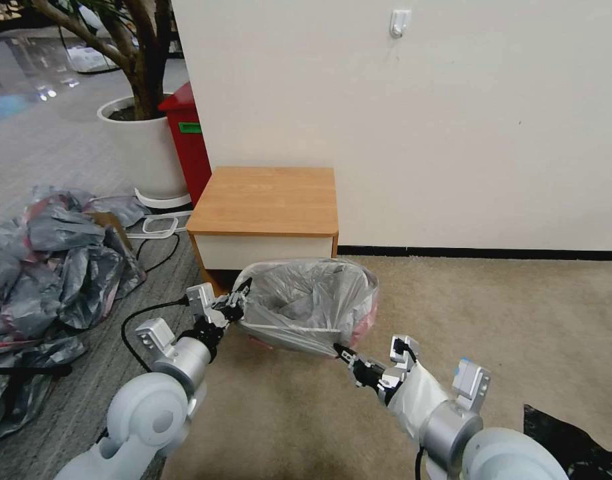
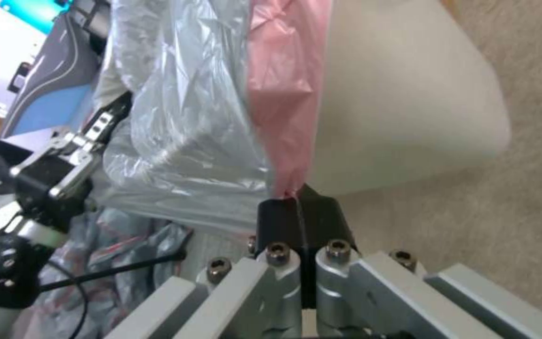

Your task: Pick up the garbage bag from the table and place it over the trash can.

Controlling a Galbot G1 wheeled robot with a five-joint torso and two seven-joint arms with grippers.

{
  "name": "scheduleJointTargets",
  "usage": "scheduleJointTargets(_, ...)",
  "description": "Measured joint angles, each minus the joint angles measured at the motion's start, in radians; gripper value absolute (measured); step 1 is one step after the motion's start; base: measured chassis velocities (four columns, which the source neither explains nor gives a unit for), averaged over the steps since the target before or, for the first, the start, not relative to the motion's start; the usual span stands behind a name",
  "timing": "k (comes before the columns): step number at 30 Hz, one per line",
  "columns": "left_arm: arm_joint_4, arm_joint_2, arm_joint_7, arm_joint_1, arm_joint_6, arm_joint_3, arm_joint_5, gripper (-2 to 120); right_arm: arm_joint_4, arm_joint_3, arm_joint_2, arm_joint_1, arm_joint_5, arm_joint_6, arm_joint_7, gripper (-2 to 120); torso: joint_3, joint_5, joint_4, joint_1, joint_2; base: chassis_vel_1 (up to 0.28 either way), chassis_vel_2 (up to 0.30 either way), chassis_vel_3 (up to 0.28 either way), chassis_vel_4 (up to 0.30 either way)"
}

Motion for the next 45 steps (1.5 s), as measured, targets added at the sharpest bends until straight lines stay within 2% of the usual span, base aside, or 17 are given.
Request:
scheduleJointTargets(10,0.024,-0.006,0.0,-0.004,0.001,-0.006,-0.001,9,0.025,0.044,0.006,-0.021,-0.02,-0.025,-0.03,0,0.0,0.0,0.0,0.0,0.0,0.0,0.0,0.0,0.0)
scheduleJointTargets(13,0.049,-0.009,-0.002,-0.009,-0.002,-0.016,0.006,9,0.055,0.052,0.017,-0.053,-0.021,-0.033,-0.044,13,0.0,0.0,0.0,0.0,0.0,0.0,0.0,0.0,0.0)
scheduleJointTargets(14,0.049,-0.009,-0.002,-0.009,-0.002,-0.016,0.006,9,0.055,0.052,0.017,-0.053,-0.021,-0.033,-0.044,13,0.0,0.0,0.0,0.0,0.0,0.0,0.0,0.0,0.0)
scheduleJointTargets(17,0.068,-0.012,-0.003,-0.012,-0.004,-0.026,0.006,9,0.066,0.071,0.032,-0.088,-0.026,-0.035,-0.066,27,0.0,0.0,0.0,0.0,0.0,0.0,0.0,0.0,0.0)
scheduleJointTargets(18,0.068,-0.012,-0.003,-0.012,-0.004,-0.026,0.006,9,0.066,0.071,0.032,-0.088,-0.026,-0.035,-0.066,27,0.0,0.0,0.0,0.0,0.0,0.0,0.0,0.0,0.0)
scheduleJointTargets(20,0.076,-0.015,-0.006,-0.014,-0.005,-0.035,-0.002,9,0.066,0.097,0.05,-0.115,-0.026,-0.031,-0.086,37,0.0,0.0,0.0,0.0,0.0,0.0,0.0,0.0,0.0)
scheduleJointTargets(21,0.076,-0.015,-0.006,-0.014,-0.005,-0.035,-0.002,9,0.066,0.097,0.05,-0.115,-0.026,-0.031,-0.086,37,0.0,0.0,0.0,0.0,0.0,0.0,0.0,0.0,0.0)
scheduleJointTargets(23,0.081,-0.018,-0.011,-0.013,-0.006,-0.043,-0.017,9,0.066,0.122,0.081,-0.124,-0.025,0.008,-0.104,48,0.0,0.0,-0.0001,0.0,0.0,0.0,0.0,0.0,0.0)
scheduleJointTargets(24,0.081,-0.018,-0.011,-0.013,-0.006,-0.043,-0.017,9,0.066,0.122,0.081,-0.124,-0.025,0.008,-0.104,48,0.0,0.0,-0.0001,0.0,0.0,0.0,0.0,0.0,0.0)
scheduleJointTargets(27,0.081,-0.025,-0.023,-0.005,-0.007,-0.051,-0.035,9,0.066,0.146,0.128,-0.089,-0.037,0.108,-0.16,64,0.0,0.0,0.0,0.0,0.0,0.0,0.0,0.0,0.0)
scheduleJointTargets(28,0.081,-0.025,-0.023,-0.005,-0.007,-0.051,-0.035,9,0.066,0.146,0.128,-0.089,-0.037,0.108,-0.16,64,0.0,0.0,0.0,0.0,0.0,0.0,0.0,0.0,0.0)
scheduleJointTargets(32,0.074,-0.029,-0.029,0.002,-0.007,-0.051,-0.047,9,0.026,0.145,0.178,-0.027,-0.049,0.269,-0.18,82,0.0,0.0,0.0001,0.0,0.0,0.0,0.0,0.0,0.0)
scheduleJointTargets(35,0.073,-0.035,-0.029,0.001,-0.007,-0.049,-0.047,9,-0.017,0.135,0.211,-0.004,-0.051,0.335,-0.18,89,0.0,0.0,0.0001,0.0,0.0,0.0,0.0,0.0,0.0)
scheduleJointTargets(36,0.073,-0.042,-0.03,-0.002,-0.007,-0.046,-0.047,9,-0.06,0.11,0.235,0.009,-0.05,0.399,-0.179,95,0.0,0.0001,0.0001,0.0,0.0,0.0,0.0,0.0,0.0)
scheduleJointTargets(38,0.072,-0.045,-0.031,-0.004,-0.007,-0.044,-0.047,9,-0.076,0.102,0.246,0.012,-0.05,0.422,-0.178,98,0.0,0.0,0.0001,0.0,0.0,0.0,0.0,0.0,0.0)
scheduleJointTargets(41,0.064,-0.051,-0.038,-0.005,-0.007,-0.033,-0.046,9,-0.13,0.085,0.314,0.021,-0.019,0.475,-0.18,100,0.0,-0.0001,-0.0001,0.0,0.0,0.0,0.0,0.0,0.0)
scheduleJointTargets(45,0.048,-0.055,-0.048,0.0,-0.007,-0.014,-0.045,9,-0.168,0.064,0.332,0.027,0.017,0.519,-0.178,100,0.0,-0.0001,0.0,0.0,0.0,0.0,0.0,0.0,0.0)
